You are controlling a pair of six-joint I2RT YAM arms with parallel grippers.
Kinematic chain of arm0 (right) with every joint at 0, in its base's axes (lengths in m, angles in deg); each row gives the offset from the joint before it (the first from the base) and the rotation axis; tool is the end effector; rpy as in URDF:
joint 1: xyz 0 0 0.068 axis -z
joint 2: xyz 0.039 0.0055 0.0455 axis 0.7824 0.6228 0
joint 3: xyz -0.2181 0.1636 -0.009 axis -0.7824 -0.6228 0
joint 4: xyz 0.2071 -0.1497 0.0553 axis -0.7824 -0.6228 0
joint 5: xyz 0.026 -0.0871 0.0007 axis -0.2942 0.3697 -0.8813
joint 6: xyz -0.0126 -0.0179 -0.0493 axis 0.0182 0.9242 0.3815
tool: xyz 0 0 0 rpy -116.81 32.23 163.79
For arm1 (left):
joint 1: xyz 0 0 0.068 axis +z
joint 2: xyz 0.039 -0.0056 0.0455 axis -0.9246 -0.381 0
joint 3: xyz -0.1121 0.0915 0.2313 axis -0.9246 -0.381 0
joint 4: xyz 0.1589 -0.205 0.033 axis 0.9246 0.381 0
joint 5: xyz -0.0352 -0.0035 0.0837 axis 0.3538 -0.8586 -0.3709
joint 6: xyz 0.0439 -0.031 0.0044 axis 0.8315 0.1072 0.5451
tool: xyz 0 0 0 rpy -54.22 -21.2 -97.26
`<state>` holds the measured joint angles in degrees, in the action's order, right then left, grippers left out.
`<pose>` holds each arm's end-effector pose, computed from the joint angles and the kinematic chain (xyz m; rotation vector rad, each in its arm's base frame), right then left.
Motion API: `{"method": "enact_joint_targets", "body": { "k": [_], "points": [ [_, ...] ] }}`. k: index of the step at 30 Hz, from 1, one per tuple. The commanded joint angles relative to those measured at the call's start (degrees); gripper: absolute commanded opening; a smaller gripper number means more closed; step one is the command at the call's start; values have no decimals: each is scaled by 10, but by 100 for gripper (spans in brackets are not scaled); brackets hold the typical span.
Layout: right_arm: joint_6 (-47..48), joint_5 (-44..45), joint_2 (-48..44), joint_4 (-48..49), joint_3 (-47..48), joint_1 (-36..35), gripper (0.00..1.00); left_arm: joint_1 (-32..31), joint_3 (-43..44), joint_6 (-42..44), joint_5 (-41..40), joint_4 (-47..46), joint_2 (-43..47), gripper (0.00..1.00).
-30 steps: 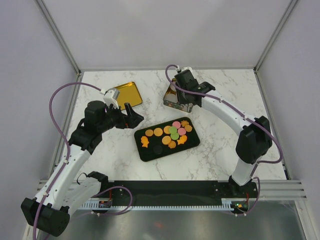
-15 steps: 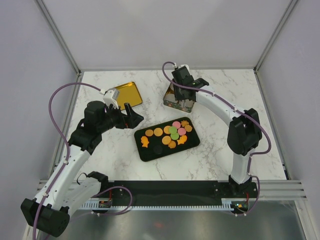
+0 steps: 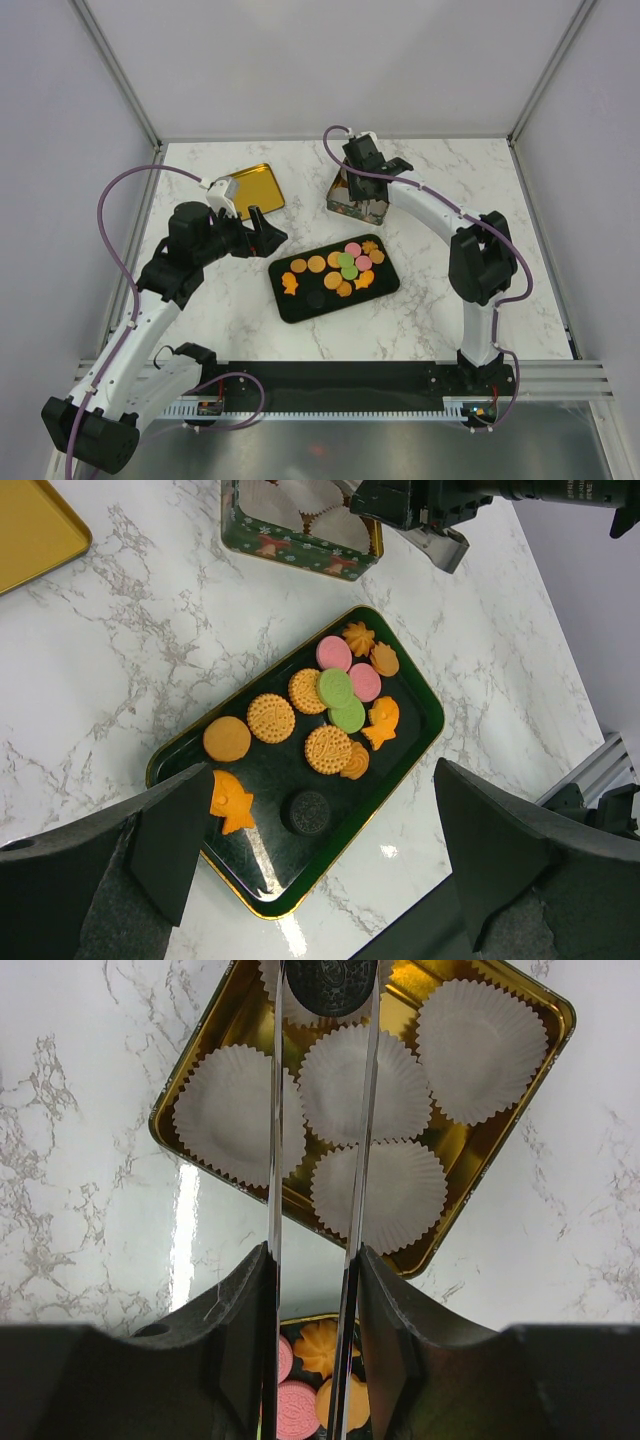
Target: Pack the cookies
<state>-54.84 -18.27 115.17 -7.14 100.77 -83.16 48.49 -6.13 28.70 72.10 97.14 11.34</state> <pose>0.3851 0.2249 0.2661 -0.1551 2.3786 0.0238 0.1801 -0.0741 0.3275 0.1402 2.0446 -0.7815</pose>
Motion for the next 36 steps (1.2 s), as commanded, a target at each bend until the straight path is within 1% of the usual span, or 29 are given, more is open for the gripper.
{"method": "enact_joint_targets", "body": {
  "k": [1, 5, 6, 11, 20, 25, 27, 30, 32, 36],
  "points": [
    [1, 9, 1, 29, 12, 4, 30, -2, 20, 5, -8, -3, 5, 99],
    [1, 9, 3, 32, 10, 4, 32, -2, 19, 5, -7, -3, 5, 98],
    [1, 9, 3, 32, 10, 4, 35, -2, 19, 5, -6, -4, 6, 99],
    [2, 9, 3, 36, 13, 6, 37, -2, 19, 5, -6, -4, 4, 98],
    [4, 5, 3, 34, 19, 7, 38, -2, 20, 5, -5, -4, 3, 99],
    [4, 2, 7, 34, 18, 7, 44, -2, 20, 5, -5, -4, 3, 99],
    [4, -1, 5, 35, 17, 7, 48, -2, 20, 5, -5, -4, 3, 99],
    [4, 0, 3, 33, 18, 7, 50, -2, 20, 5, -5, -4, 3, 99],
    [6, 1, 0, 32, 18, 8, 54, -2, 19, 5, -5, -4, 3, 99],
    [6, -4, -5, 32, 19, 7, 57, -2, 20, 5, -5, -4, 3, 99]
  ]
}}
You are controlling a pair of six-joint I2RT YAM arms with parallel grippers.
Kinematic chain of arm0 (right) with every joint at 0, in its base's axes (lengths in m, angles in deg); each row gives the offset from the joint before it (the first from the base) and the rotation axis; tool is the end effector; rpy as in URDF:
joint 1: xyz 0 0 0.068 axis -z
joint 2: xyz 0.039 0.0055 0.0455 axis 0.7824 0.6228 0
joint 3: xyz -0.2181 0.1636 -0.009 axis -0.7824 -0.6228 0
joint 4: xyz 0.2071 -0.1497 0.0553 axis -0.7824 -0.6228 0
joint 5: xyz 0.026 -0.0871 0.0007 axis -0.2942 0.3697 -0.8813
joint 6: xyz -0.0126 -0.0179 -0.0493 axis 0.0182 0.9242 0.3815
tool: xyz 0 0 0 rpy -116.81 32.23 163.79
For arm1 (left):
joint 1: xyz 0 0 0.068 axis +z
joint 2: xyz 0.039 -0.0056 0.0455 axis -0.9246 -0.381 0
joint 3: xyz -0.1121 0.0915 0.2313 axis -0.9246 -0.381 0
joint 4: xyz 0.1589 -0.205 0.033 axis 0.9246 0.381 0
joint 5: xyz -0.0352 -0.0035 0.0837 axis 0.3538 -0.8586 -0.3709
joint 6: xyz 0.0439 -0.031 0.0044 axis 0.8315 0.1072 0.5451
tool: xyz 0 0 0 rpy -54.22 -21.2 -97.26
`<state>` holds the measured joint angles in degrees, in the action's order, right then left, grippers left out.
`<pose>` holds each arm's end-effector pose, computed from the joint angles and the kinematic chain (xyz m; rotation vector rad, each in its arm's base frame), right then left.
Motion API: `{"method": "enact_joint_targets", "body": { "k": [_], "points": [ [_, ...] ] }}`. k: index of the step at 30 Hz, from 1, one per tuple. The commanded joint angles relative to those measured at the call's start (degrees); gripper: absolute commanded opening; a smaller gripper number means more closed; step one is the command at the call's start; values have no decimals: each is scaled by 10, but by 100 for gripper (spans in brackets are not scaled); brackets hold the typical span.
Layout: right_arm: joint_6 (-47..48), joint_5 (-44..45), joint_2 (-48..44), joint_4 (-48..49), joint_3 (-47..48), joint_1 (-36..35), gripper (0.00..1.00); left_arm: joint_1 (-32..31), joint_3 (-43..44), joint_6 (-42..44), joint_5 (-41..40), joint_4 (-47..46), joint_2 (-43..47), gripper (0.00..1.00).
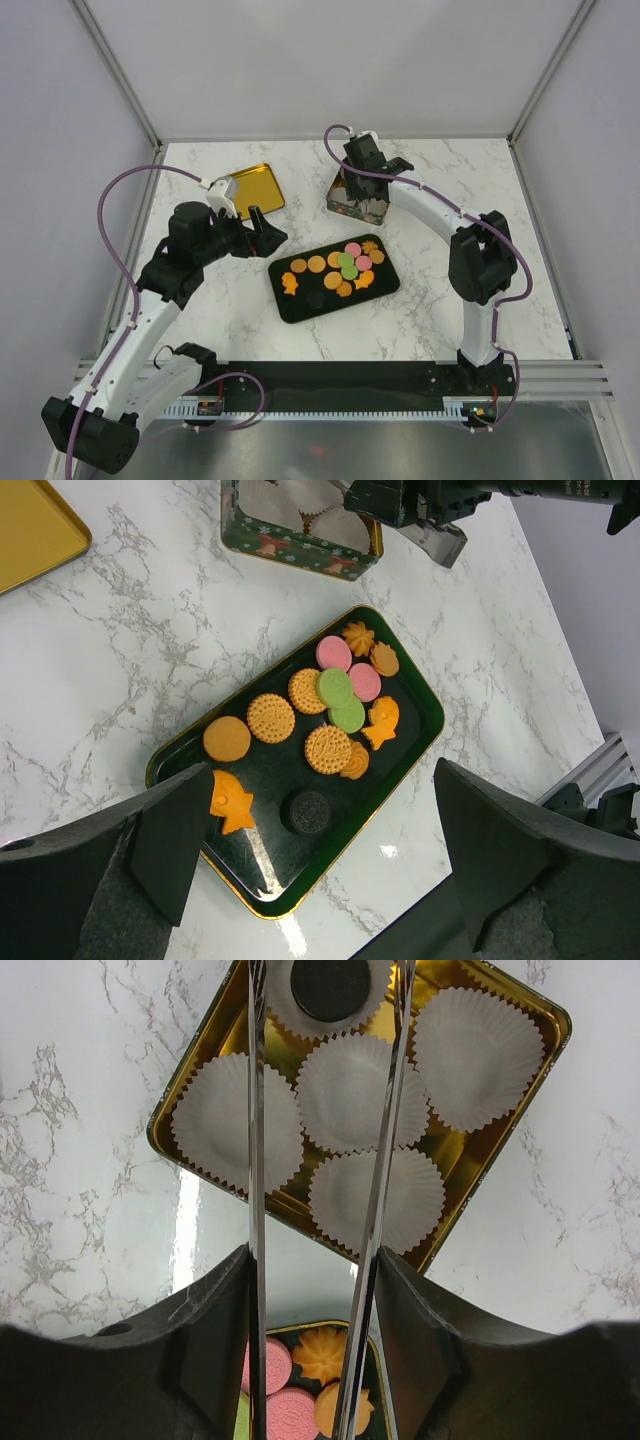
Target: Pack the cookies
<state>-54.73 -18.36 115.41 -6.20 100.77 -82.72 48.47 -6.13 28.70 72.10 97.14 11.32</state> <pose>0.3885 0.2230 0.2655 -0.1457 2.3688 0.0277 0.1802 -0.0741 0.3274 0.1405 2.0450 -0.7817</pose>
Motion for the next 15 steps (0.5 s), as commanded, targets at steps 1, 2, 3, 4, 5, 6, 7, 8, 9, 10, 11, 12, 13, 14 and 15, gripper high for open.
{"method": "enact_joint_targets", "body": {
  "k": [1, 2, 3, 4, 5, 6, 7, 8, 9, 10, 11, 12, 13, 14, 15],
  "points": [
    [6, -4, -9, 22, 21, 2, 57, -2, 20, 5, -5, -4, 4, 99],
    [6, -5, -10, 21, 22, 3, 57, -2, 19, 5, -6, -4, 4, 99],
    [6, -6, -16, 17, 23, 2, 57, -2, 20, 5, -6, -4, 6, 99],
    [6, -10, -22, 16, 22, 2, 57, -2, 19, 5, -6, -4, 5, 99],
    [5, -13, -29, 14, 20, 1, 57, -2, 19, 5, -6, -3, 5, 99],
    [4, -16, -38, 12, 18, 2, 56, -2, 19, 5, -6, -3, 5, 99],
    [4, -26, -58, 10, 12, 2, 55, -2, 19, 6, -6, -3, 5, 99],
    [4, -30, -72, 7, 6, 2, 54, -2, 19, 6, -6, -4, 5, 99],
    [0, -36, -86, 3, -1, 1, 53, -2, 20, 6, -6, -3, 5, 99],
    [-3, -45, -121, 3, -25, 1, 53, -2, 20, 5, -6, -4, 5, 99],
    [-8, -70, -139, 4, -41, 0, 53, -2, 19, 5, -7, -3, 5, 99],
    [-12, -81, -179, 10, -77, -7, 53, -2, 20, 5, -7, -3, 5, 99],
    [-14, -89, -198, 12, -96, -13, 52, -2, 20, 5, -7, -4, 6, 99],
    [-14, -103, -218, 14, -116, -20, 52, -2, 20, 5, -8, -3, 6, 99],
    [-12, -108, -253, 14, -157, -41, 52, -2, 20, 5, -8, -4, 5, 99]
  ]
}}
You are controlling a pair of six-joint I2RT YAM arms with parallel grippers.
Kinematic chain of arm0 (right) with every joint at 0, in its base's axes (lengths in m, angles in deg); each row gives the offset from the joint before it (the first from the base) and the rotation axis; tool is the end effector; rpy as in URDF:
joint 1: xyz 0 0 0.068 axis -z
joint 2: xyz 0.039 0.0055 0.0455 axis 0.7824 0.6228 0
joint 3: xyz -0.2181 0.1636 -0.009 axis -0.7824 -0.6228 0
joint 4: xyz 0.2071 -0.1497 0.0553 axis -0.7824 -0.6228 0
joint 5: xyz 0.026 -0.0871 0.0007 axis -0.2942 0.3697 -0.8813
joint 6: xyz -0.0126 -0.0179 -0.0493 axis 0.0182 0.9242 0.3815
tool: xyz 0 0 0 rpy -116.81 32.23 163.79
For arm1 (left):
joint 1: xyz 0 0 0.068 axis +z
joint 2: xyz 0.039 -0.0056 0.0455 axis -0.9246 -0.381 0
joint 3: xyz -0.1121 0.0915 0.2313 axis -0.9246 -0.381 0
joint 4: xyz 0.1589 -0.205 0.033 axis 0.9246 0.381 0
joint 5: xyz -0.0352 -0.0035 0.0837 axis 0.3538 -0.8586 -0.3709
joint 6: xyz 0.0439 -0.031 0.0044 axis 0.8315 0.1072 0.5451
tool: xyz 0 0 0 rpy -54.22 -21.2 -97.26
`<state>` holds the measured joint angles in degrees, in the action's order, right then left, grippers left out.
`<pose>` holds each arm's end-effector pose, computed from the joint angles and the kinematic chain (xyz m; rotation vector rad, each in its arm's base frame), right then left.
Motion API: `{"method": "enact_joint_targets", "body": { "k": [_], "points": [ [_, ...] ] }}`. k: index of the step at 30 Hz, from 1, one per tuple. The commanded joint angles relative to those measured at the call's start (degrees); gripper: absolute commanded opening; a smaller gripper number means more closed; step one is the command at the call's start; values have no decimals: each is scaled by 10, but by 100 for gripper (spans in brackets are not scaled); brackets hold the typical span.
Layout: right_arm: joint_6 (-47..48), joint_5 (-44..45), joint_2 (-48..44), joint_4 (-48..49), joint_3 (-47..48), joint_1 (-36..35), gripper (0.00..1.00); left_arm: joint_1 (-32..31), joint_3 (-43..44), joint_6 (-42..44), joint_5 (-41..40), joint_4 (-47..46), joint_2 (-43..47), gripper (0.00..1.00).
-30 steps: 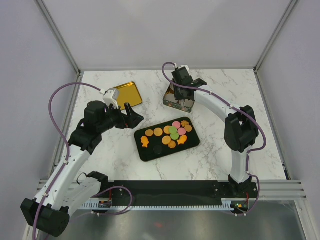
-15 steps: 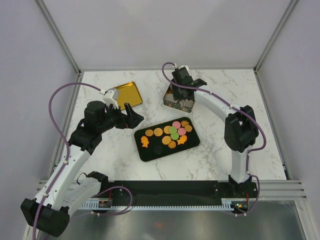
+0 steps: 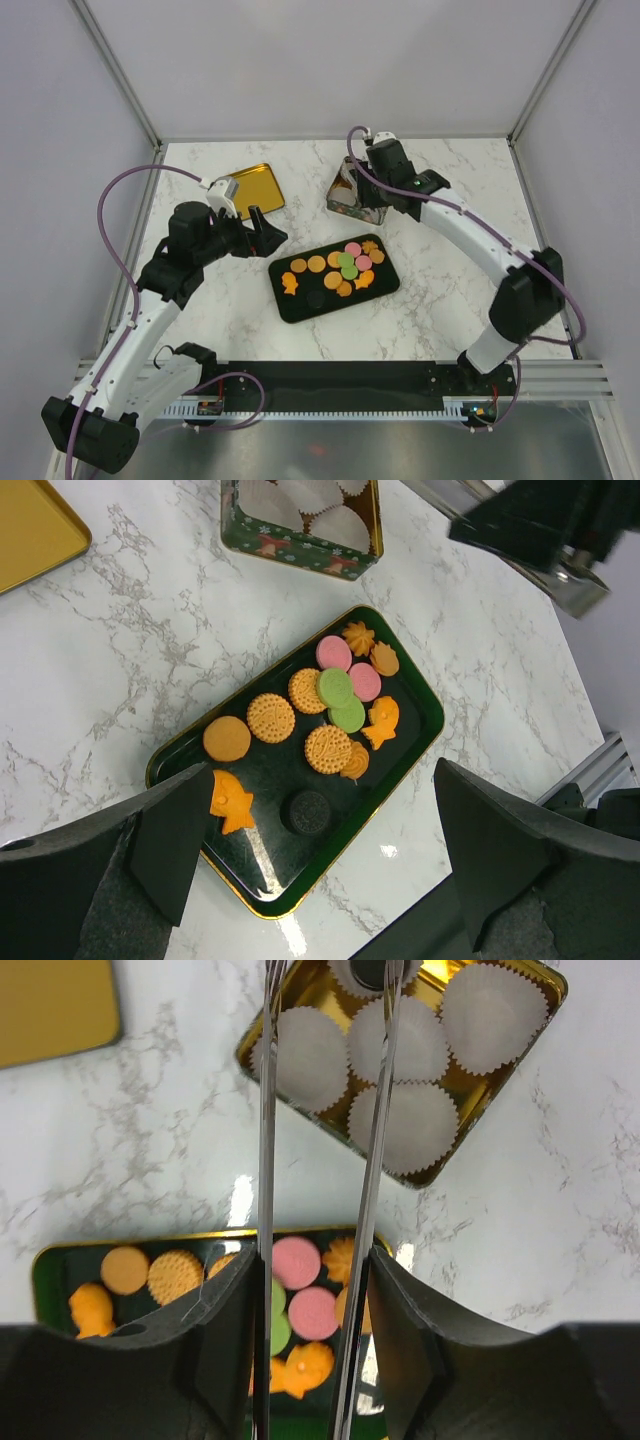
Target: Pack the cookies
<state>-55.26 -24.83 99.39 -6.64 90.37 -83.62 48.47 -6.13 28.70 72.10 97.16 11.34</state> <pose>0.3291 0.1986 0.3158 -0.1880 2.3195 0.2115 0.1801 -0.0741 0.3274 0.1405 2.0450 -0.7817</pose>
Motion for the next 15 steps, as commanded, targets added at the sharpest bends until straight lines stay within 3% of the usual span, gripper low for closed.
{"method": "enact_joint_targets", "body": {
  "k": [1, 7, 15],
  "points": [
    [-5, -48, -111, 17, -73, -44, 52, -2, 19, 5, -9, -3, 7, 99],
    [-19, -87, -206, 4, -204, -156, 52, -2, 20, 5, -20, -3, 13, 99],
    [-39, -74, -225, -24, -239, -245, 51, -2, 20, 8, -40, 1, 18, 99]
  ]
}}
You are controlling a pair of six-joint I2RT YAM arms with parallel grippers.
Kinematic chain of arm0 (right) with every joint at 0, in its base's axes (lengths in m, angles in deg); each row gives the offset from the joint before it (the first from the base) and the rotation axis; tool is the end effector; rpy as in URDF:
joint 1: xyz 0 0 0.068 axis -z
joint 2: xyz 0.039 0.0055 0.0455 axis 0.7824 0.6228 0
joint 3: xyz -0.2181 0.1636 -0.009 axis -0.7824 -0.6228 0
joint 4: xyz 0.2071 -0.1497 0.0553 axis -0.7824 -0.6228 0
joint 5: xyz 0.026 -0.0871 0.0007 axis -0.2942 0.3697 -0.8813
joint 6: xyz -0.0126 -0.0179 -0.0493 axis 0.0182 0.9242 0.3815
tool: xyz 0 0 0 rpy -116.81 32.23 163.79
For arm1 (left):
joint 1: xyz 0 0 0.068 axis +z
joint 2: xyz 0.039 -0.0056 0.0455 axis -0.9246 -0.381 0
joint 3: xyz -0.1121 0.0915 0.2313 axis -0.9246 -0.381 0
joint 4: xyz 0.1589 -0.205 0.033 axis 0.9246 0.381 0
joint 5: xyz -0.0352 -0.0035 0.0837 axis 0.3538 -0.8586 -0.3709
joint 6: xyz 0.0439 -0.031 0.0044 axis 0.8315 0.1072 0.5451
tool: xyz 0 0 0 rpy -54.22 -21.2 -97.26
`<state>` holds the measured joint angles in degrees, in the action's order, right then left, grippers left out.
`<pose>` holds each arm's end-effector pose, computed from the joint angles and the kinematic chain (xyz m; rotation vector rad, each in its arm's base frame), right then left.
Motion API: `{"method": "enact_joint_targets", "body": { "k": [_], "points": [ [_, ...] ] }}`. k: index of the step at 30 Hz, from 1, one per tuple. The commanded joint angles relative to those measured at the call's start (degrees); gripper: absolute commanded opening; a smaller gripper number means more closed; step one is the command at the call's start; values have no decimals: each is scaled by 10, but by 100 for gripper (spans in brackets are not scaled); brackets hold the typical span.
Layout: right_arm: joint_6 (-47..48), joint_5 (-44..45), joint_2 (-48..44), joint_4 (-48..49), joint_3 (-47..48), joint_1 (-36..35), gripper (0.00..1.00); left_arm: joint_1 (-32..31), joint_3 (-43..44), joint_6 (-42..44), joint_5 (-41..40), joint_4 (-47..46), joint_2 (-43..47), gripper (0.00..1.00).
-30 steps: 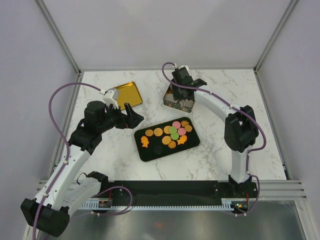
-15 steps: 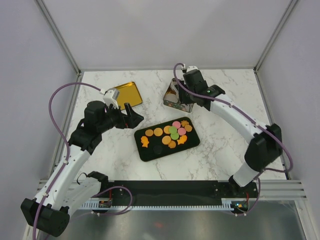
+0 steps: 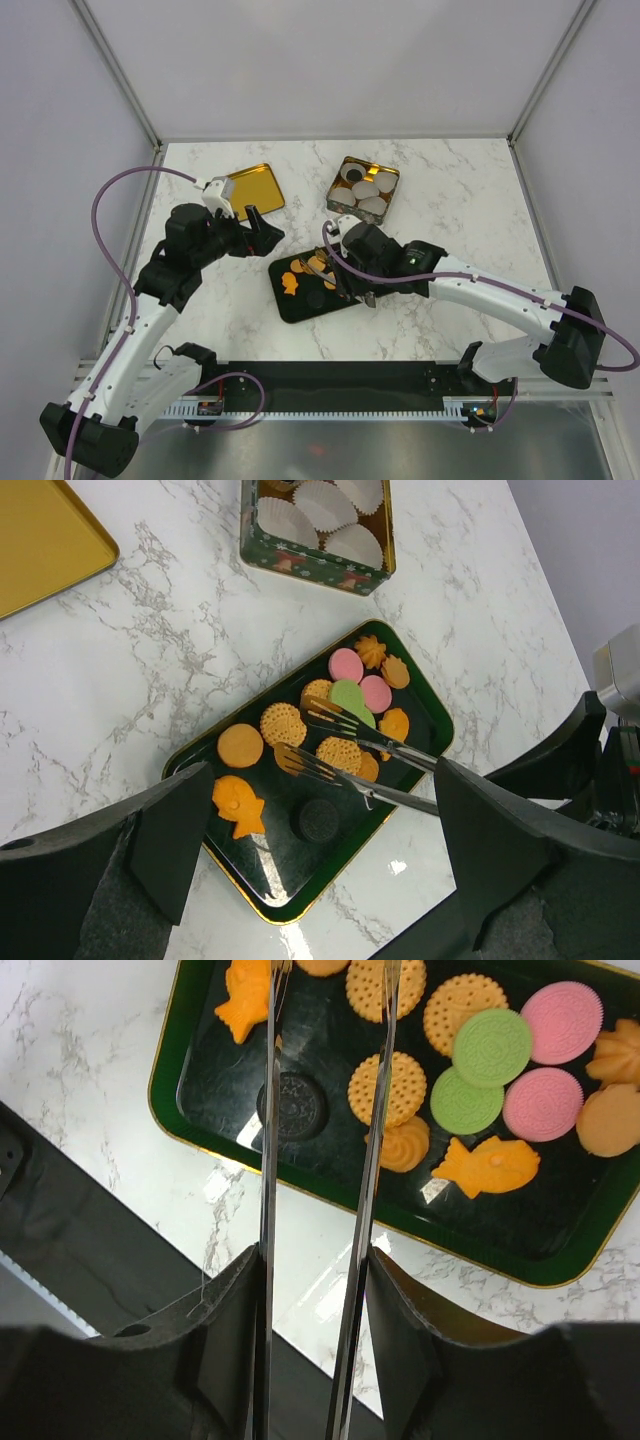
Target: Pack the cookies
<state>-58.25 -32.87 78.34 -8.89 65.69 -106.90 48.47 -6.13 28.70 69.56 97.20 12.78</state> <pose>0.1610 0.2301 0.2865 -0.7162 2.4033 0.5127 0.1758 -0.0710 0.3315 0.1138 2.0181 -0.7419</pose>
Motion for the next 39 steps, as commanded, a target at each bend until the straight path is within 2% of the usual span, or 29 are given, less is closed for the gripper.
{"method": "enact_joint_targets", "body": {
  "k": [1, 18, 39],
  "points": [
    [-8, 3, -14, -4, 7, -14, 51, -3, 21, 8, -17, 1, 5, 99],
    [16, 12, 11, -87, 26, -67, 52, -2, 21, 9, -8, 2, -5, 99],
    [21, 17, 25, -108, 44, -91, 54, -2, 21, 6, -2, 1, -11, 99]
  ]
}}
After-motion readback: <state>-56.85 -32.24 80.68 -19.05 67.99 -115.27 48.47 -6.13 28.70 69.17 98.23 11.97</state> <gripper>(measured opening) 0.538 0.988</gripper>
